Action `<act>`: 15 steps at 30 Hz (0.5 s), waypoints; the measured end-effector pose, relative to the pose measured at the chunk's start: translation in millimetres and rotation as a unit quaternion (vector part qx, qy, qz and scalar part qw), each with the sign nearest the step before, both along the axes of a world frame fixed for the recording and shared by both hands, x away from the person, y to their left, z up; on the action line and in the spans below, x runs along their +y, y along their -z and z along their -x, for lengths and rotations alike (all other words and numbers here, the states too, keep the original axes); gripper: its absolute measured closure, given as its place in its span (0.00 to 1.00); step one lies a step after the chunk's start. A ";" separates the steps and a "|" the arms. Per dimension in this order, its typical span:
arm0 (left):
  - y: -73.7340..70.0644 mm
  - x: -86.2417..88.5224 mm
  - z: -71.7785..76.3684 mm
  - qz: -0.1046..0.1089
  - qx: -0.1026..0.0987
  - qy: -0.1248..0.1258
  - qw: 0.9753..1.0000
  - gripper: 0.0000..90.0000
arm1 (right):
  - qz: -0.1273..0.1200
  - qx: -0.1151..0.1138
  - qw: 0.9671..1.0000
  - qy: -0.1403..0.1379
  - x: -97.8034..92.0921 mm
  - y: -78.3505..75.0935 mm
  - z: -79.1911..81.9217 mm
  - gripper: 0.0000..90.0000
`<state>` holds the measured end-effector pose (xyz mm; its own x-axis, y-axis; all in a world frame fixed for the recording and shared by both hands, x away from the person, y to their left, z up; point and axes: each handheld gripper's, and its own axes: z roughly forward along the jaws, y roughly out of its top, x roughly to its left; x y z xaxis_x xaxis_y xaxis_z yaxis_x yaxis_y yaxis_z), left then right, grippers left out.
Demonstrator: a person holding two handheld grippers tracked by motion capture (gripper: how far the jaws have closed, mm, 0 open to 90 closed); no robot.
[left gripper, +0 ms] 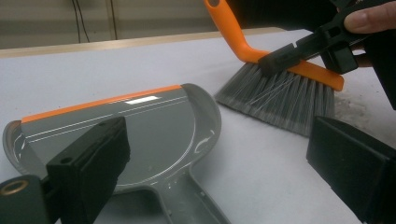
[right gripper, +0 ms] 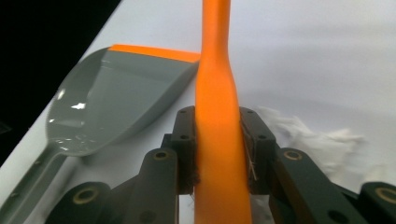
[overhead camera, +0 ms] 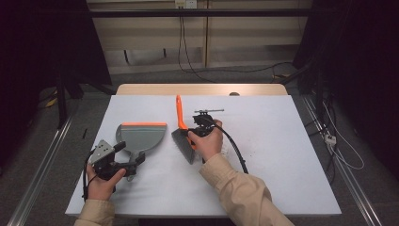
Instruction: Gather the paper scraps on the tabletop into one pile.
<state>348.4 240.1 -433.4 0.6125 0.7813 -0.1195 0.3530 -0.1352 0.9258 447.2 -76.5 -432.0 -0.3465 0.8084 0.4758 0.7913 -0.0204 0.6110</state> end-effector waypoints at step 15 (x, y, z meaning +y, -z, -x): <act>-0.1 -2.8 1.1 -0.006 0.001 0.003 1.000 0.06 | 0.034 -0.004 0.999 0.018 -58.9 -15.7 18.3 0.79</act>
